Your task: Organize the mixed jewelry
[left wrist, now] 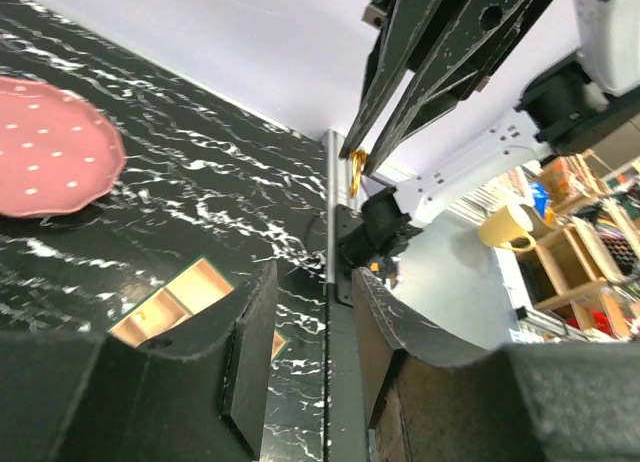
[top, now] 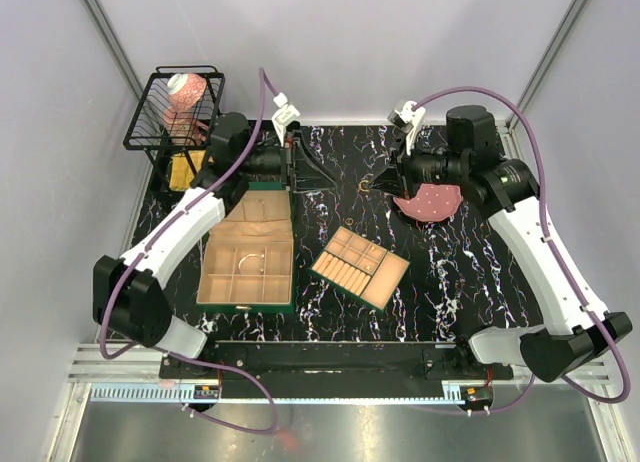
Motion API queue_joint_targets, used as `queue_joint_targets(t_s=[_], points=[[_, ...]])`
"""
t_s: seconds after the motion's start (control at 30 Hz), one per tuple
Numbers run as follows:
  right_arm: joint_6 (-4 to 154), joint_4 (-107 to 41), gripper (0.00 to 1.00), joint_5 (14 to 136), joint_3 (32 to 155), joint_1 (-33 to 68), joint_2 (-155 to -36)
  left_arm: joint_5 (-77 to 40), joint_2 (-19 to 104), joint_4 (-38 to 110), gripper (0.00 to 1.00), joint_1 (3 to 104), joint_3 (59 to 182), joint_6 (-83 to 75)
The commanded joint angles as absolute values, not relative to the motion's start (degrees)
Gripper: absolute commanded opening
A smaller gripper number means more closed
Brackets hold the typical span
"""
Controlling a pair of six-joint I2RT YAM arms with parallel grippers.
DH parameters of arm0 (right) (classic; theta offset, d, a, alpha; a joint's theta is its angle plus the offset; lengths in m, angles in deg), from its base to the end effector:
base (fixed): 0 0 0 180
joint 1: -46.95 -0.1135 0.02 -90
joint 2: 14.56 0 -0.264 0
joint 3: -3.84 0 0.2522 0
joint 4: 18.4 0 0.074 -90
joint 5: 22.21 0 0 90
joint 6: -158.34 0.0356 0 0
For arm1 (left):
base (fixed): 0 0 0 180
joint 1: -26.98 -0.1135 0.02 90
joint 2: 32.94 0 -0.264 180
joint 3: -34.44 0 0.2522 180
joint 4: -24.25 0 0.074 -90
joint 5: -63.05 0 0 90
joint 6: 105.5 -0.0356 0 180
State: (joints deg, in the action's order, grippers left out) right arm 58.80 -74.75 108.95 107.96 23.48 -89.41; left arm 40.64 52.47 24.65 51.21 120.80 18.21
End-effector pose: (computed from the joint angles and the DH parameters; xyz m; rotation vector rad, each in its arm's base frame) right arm 0.2299 0.1253 0.4457 -0.9965 1.7654 0.8829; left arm 0.2953 -0.1690 0.3817 0.9050 1.6121 -1.6461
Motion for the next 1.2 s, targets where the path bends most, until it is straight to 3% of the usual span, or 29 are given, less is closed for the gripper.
queue_joint_targets(t_s=[0.0, 0.67, 0.9, 1.17], points=[[55.17, -76.45, 0.01, 103.56, 109.35, 23.74, -87.33, 37.75, 47.49, 37.38, 0.39, 47.38, 124.75, 5.69], [42.95, -80.07, 0.02, 82.30, 108.13, 22.08, -93.04, 23.07, 40.11, 62.43, 0.42, 32.09, 129.93, -8.01], [35.22, -73.13, 0.01, 69.47, 100.49, 15.31, -94.89, 14.54, 36.59, 71.14, 0.44, 28.13, 133.36, -14.71], [24.50, -62.84, 0.00, 60.94, 90.29, 6.36, -95.60, 17.25, 36.93, 76.42, 0.45, 20.05, 135.12, -16.82]])
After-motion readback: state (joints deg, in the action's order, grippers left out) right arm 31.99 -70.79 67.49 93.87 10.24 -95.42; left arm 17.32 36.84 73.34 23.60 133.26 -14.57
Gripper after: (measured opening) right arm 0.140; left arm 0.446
